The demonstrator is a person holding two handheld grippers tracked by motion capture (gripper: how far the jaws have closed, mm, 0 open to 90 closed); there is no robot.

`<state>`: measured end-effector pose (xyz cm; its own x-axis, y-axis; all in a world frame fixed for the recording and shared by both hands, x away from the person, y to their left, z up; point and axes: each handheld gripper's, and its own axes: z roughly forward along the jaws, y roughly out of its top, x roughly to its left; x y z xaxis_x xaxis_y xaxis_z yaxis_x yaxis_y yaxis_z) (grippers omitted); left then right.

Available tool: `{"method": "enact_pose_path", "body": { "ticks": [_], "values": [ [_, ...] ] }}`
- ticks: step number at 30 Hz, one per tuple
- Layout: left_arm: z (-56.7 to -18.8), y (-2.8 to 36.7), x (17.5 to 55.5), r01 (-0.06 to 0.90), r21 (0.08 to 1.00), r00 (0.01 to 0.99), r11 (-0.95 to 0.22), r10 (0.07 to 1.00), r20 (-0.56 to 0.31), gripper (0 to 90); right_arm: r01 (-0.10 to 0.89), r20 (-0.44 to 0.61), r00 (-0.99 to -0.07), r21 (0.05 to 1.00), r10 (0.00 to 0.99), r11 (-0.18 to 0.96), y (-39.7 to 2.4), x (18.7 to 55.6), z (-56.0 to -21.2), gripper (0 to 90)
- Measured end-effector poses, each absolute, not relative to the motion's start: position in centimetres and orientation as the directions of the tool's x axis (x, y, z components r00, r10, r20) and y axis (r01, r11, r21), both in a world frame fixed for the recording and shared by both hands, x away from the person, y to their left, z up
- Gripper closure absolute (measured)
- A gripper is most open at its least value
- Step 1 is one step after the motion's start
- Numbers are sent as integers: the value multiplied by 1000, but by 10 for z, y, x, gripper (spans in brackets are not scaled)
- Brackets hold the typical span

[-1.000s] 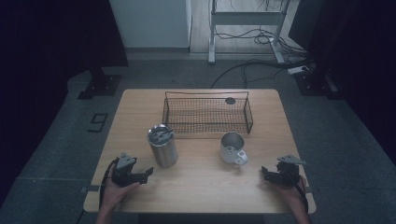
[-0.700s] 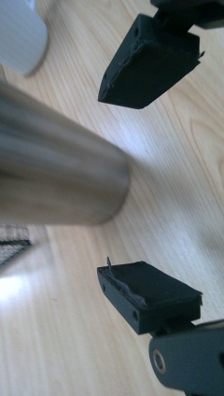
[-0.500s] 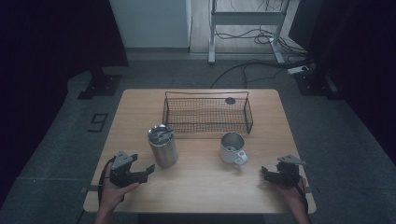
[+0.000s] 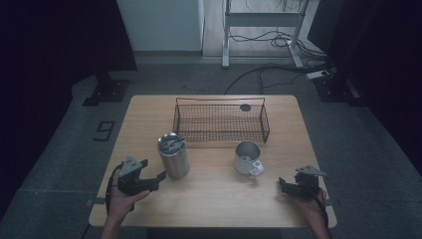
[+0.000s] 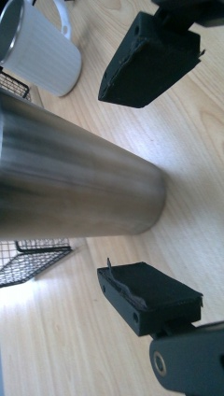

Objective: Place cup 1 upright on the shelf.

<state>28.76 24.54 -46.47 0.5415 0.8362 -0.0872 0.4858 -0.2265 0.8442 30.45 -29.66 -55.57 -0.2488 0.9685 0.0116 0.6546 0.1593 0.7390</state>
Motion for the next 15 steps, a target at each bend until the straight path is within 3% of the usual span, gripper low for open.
{"method": "enact_pose_path", "body": {
  "ticks": [15],
  "values": [
    [-457,229,306,499,837,540,-226,836,-96,13,655,11,-249,739,968,160,-297,304,-556,133]
  ]
}}
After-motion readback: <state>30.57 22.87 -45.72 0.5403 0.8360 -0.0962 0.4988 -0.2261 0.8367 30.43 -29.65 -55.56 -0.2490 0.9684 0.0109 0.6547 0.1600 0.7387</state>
